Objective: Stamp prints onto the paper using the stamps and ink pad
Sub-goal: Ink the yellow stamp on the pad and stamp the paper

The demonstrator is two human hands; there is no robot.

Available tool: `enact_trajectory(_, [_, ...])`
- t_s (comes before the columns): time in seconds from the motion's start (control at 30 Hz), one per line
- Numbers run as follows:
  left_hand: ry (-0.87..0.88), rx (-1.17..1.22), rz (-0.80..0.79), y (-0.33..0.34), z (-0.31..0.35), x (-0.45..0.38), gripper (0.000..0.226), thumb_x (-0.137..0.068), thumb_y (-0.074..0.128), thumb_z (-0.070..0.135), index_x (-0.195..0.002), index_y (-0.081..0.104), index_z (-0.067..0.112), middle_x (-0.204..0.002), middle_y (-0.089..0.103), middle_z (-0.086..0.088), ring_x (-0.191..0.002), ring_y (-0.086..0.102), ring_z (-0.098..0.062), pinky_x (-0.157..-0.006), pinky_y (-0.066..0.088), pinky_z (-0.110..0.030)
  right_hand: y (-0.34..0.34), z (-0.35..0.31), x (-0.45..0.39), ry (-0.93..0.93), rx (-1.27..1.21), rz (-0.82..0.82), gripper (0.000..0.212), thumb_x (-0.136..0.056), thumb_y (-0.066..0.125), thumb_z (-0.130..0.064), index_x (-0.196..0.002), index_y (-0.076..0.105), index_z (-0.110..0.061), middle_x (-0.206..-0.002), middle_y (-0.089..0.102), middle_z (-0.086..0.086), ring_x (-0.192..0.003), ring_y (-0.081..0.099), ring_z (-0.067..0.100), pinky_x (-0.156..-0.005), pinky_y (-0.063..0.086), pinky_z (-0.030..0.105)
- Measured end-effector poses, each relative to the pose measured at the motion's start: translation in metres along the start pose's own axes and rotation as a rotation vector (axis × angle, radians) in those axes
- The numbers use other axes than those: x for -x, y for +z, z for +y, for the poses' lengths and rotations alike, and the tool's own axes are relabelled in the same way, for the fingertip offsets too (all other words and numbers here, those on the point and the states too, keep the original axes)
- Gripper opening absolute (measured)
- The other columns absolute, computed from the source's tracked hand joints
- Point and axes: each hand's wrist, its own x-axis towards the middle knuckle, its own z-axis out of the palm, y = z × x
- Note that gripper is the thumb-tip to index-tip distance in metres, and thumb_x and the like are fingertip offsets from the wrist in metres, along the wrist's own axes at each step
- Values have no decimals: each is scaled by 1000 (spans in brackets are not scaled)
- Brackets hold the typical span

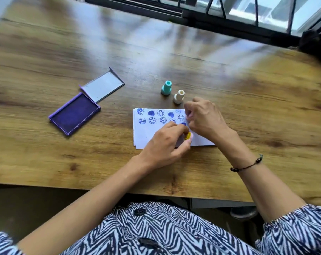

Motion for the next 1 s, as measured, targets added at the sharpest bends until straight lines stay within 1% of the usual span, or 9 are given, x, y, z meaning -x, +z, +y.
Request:
enact_trajectory(0.13, [-7,1,1,0,-1,0,19,-85,55,19,-90,58,1,-78,62,-15,-77,50,-21,-70,37,-22,0,0,-3,-3,19,-39,6,-73,52,-5,-72,55,-10,-76,44,5,-68,43,26,-58,39,32])
enact_trajectory(0.33, [-9,2,17,-1,1,0,18,-84,56,18,-90,58,2,-76,60,-14,-74,46,-15,-70,34,-18,0,-1,-4,-3,7,-61,6,-73,54,-5,-72,55,-10,-77,43,4,-68,43,26,-58,34,30])
enact_trajectory(0.4, [-9,-1,20,0,1,0,18,-85,55,19,-89,58,2,-76,60,-14,-73,46,-15,-70,37,-20,0,-2,-4,5,0,-67,6,-72,56,-5,-71,55,-11,-77,41,3,-68,42,25,-59,31,30])
enact_trajectory(0.5, [-18,-15,20,1,2,0,21,-85,54,21,-89,58,1,-77,62,-16,-75,51,-22,-70,42,-28,0,-2,-3,7,8,-63,7,-71,57,-6,-71,53,-12,-77,41,4,-68,43,25,-59,31,30])
enact_trajectory(0.7, [-10,-37,20,1,5,1,22,-84,52,23,-88,57,1,-76,60,-17,-75,52,-25,-70,41,-32,3,-4,3,32,-23,-24,4,-76,56,-10,-78,56,-13,-79,39,5,-68,43,26,-59,33,31])
enact_trajectory(0.77, [-5,-45,16,1,5,1,21,-85,53,22,-88,57,2,-76,60,-17,-75,52,-26,-70,41,-33,1,-3,7,47,-40,-13,7,-79,54,-10,-83,59,-12,-82,43,7,-71,45,26,-60,35,32])
enact_trajectory(0.83, [-1,-56,16,2,6,1,21,-85,53,22,-87,56,1,-75,60,-17,-74,52,-26,-69,40,-31,-6,2,12,67,-114,48,13,-79,53,-6,-85,63,-11,-85,52,8,-74,51,29,-61,40,33])
enact_trajectory(0.9, [7,-67,17,2,8,1,22,-85,53,23,-87,56,1,-74,60,-17,-73,52,-25,-69,39,-28,-20,8,18,90,-224,205,17,-77,52,-2,-81,66,-11,-82,60,9,-74,56,29,-64,44,31])
enact_trajectory(1.0, [11,-56,21,1,6,2,20,-86,55,22,-89,57,2,-77,61,-17,-75,52,-25,-70,38,-27,-44,16,29,128,-359,424,12,-75,59,-7,-77,67,-14,-71,59,2,-62,51,15,-59,38,25])
